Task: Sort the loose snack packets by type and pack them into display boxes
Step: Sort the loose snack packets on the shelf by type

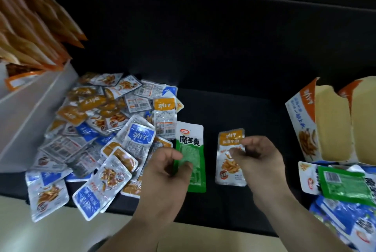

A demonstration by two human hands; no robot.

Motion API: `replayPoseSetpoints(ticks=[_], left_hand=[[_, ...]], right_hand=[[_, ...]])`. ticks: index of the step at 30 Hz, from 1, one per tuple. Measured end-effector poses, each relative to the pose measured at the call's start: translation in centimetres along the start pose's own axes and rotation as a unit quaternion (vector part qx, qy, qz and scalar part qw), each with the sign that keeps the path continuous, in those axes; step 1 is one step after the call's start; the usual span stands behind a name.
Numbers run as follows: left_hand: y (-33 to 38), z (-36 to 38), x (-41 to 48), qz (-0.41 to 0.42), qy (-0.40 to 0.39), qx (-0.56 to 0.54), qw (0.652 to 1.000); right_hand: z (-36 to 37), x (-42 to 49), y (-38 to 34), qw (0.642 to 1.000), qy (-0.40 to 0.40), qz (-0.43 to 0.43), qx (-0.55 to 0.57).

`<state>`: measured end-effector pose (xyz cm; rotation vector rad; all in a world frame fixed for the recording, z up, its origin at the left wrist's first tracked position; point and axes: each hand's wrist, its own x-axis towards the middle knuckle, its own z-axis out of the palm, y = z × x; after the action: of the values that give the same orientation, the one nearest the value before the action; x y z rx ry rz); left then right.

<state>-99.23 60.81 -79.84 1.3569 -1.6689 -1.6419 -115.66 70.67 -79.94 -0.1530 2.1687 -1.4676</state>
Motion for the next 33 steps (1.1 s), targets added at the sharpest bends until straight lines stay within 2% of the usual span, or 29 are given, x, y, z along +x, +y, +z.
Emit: replayPoseSetpoints(ticks=[3, 7, 9, 11, 13, 15, 17, 20, 23, 25, 29, 31, 33], left_hand=[[1.2, -0.1, -0.6, 0.015, 0.000, -0.020, 1.000], [2.5, -0.5, -0.6, 0.042, 0.040, -0.049, 0.997], [2.8, -0.2, -0.6, 0.050, 0.046, -0.042, 0.997], [3.0, 0.9, -0.9, 0.043, 0.023, -0.040, 0.998], [3.0, 2.4, -1.5, -0.002, -0.033, -0.057, 0.998], [2.9, 4.2, -2.3, -0.047, -0.099, -0.048, 0.993], [2.9, 6.1, -3.3, -0.049, -0.148, 0.003, 0.988], [3.8, 9.2, -4.8, -0.017, -0.231, 0.058, 0.971], [4.7, 12.5, -5.4, -0.008, -0.309, 0.097, 0.946], [4.6, 14.7, -5.4, 0.007, -0.332, 0.148, 0.932], [4.4, 18.4, -5.9, 0.040, -0.339, 0.236, 0.910], [4.7, 19.6, -6.2, 0.051, -0.351, 0.259, 0.898], [5.0, 20.2, -6.4, 0.056, -0.352, 0.278, 0.892]], right_hand=[[1.0, 0.3, -0.3, 1.000, -0.004, -0.010, 0.012], [3.5, 0.3, -1.8, 0.988, -0.146, 0.020, 0.046], [3.2, -0.1, -2.0, 0.987, -0.159, 0.028, 0.020], [1.8, -1.0, -2.3, 0.985, -0.161, 0.038, 0.040], [0.0, -2.3, -2.4, 0.980, -0.172, 0.051, 0.090], [-2.3, -3.0, -1.8, 0.989, -0.134, 0.001, 0.070], [-4.9, -3.0, -0.9, 0.994, -0.092, -0.053, -0.025], [-8.6, -3.3, 0.3, 0.992, -0.063, -0.062, -0.086], [-12.4, -3.7, 1.7, 0.997, 0.014, -0.011, -0.069], [-15.5, -3.7, 2.7, 0.996, 0.074, 0.017, -0.052], [-20.5, -3.1, 3.8, 0.979, 0.201, 0.015, -0.008], [-21.7, -1.9, 4.7, 0.977, 0.211, 0.020, 0.008], [-22.4, -0.8, 5.5, 0.982, 0.183, 0.050, -0.021]])
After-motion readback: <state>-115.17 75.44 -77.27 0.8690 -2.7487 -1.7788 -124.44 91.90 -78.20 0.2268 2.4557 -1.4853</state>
